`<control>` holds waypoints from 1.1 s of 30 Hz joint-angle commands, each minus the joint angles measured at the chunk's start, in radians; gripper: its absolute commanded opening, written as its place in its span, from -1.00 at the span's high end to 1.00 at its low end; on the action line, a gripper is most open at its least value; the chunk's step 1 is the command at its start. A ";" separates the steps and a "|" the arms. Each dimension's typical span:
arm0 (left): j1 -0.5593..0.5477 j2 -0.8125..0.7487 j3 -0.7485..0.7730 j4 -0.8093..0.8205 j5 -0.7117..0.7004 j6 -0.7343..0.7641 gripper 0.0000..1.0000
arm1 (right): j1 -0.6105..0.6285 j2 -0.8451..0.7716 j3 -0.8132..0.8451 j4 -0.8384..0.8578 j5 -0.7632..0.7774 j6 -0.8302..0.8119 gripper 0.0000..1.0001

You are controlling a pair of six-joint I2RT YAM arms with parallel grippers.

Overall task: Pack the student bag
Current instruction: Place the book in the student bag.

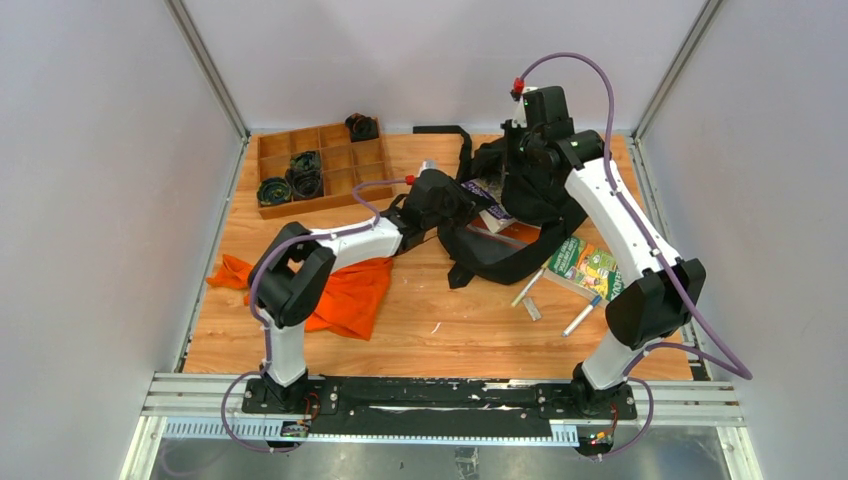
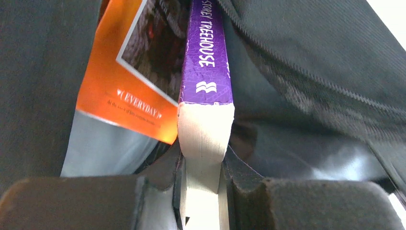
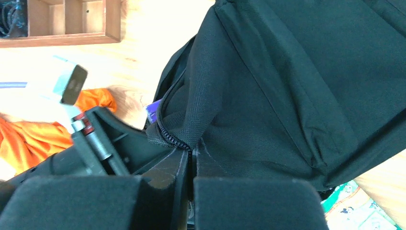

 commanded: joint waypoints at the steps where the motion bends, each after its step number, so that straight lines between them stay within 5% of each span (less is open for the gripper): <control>1: -0.004 0.056 0.108 0.131 -0.090 0.012 1.00 | -0.010 -0.013 0.075 -0.025 -0.078 -0.031 1.00; 16: -0.010 0.379 0.401 0.189 -0.110 0.060 1.00 | -0.019 -0.003 0.083 -0.076 0.032 -0.071 1.00; 17: -0.010 0.378 0.395 0.189 -0.094 0.061 0.91 | -0.023 -0.002 0.081 -0.075 0.038 -0.071 1.00; 21: -0.010 0.353 0.350 0.188 -0.028 0.041 -0.08 | -0.053 0.004 0.074 -0.068 0.040 -0.067 1.00; 23: -0.010 0.334 0.338 0.187 0.014 0.046 -0.37 | -0.079 0.008 0.065 -0.058 0.034 -0.060 1.00; 33: -0.009 0.193 0.283 0.002 0.253 0.251 -0.47 | -0.147 0.099 0.163 -0.044 -0.002 -0.040 1.00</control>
